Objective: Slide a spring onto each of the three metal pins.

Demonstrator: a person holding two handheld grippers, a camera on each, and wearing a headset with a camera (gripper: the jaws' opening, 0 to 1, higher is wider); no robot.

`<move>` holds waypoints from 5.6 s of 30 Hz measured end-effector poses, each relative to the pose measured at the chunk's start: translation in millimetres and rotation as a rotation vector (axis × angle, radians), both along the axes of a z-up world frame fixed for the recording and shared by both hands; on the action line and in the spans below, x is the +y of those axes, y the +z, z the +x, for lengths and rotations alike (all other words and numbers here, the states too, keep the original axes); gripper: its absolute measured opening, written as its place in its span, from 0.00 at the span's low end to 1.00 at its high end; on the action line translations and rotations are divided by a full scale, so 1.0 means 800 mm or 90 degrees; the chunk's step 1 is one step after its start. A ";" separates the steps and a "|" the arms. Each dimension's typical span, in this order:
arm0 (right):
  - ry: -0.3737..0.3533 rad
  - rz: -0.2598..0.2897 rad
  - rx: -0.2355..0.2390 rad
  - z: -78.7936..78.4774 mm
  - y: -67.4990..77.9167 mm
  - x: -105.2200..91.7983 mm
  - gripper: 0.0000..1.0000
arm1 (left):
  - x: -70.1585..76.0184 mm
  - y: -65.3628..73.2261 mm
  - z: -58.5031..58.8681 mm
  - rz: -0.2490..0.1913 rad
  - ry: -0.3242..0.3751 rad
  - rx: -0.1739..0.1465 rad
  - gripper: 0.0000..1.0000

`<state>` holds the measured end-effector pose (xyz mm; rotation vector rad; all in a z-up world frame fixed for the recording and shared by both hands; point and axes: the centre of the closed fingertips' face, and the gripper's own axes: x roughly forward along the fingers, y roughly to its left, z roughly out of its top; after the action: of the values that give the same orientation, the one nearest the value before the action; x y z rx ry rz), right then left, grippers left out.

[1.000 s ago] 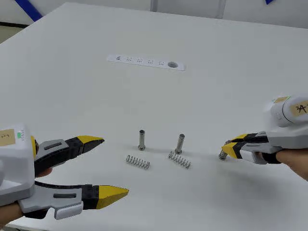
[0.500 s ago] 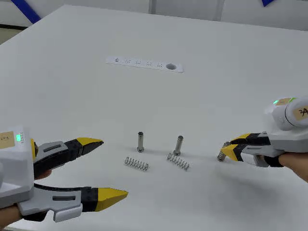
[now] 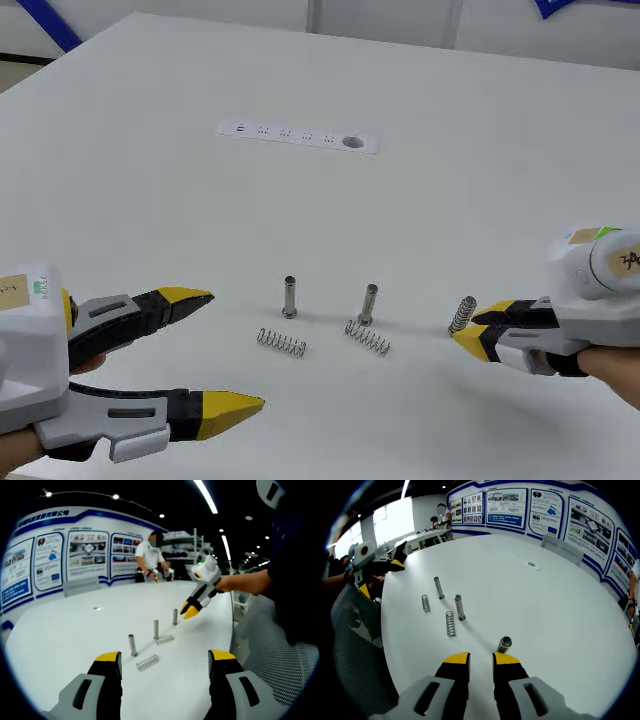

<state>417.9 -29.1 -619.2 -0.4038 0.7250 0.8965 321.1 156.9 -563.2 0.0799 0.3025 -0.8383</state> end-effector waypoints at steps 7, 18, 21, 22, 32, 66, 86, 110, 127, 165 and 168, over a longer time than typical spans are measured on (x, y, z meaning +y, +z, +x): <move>0.037 0.004 0.011 -0.015 -0.006 0.028 0.18 | 0.000 0.000 0.000 -0.001 0.001 -0.001 0.71; 0.117 -0.012 0.019 -0.023 -0.023 0.080 0.18 | 0.001 0.000 0.001 0.000 0.004 -0.002 0.71; 0.126 -0.016 0.023 -0.021 -0.029 0.086 0.18 | 0.001 0.000 0.001 0.000 0.005 -0.002 0.71; 0.129 -0.018 0.025 -0.020 -0.031 0.087 0.18 | 0.002 -0.001 0.001 0.000 0.005 -0.001 0.71; 0.131 -0.028 0.039 -0.015 -0.048 0.092 0.17 | 0.002 -0.002 0.001 0.004 0.005 0.002 0.71; 0.149 -0.046 0.000 -0.013 -0.009 0.094 0.11 | 0.002 -0.002 0.001 0.005 0.005 0.003 0.70; 0.155 -0.041 0.007 -0.009 0.049 0.089 0.11 | 0.003 -0.001 0.001 0.000 0.005 -0.001 0.70; 0.199 -0.086 -0.011 0.015 0.073 0.116 0.11 | 0.006 0.003 0.004 -0.007 0.015 -0.007 0.69; 0.208 -0.105 0.012 0.026 0.052 0.124 0.11 | 0.006 0.002 0.004 -0.005 0.016 -0.004 0.69; 0.189 -0.117 0.052 0.028 -0.008 0.127 0.12 | 0.006 -0.003 0.005 -0.004 0.019 -0.001 0.69; 0.189 -0.115 0.051 0.030 -0.010 0.127 0.12 | 0.006 -0.003 0.004 -0.004 0.018 -0.001 0.69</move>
<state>441.6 72.6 -627.0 -0.6499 0.8361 1.1347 324.7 161.8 -565.6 0.0702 0.2995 -0.8106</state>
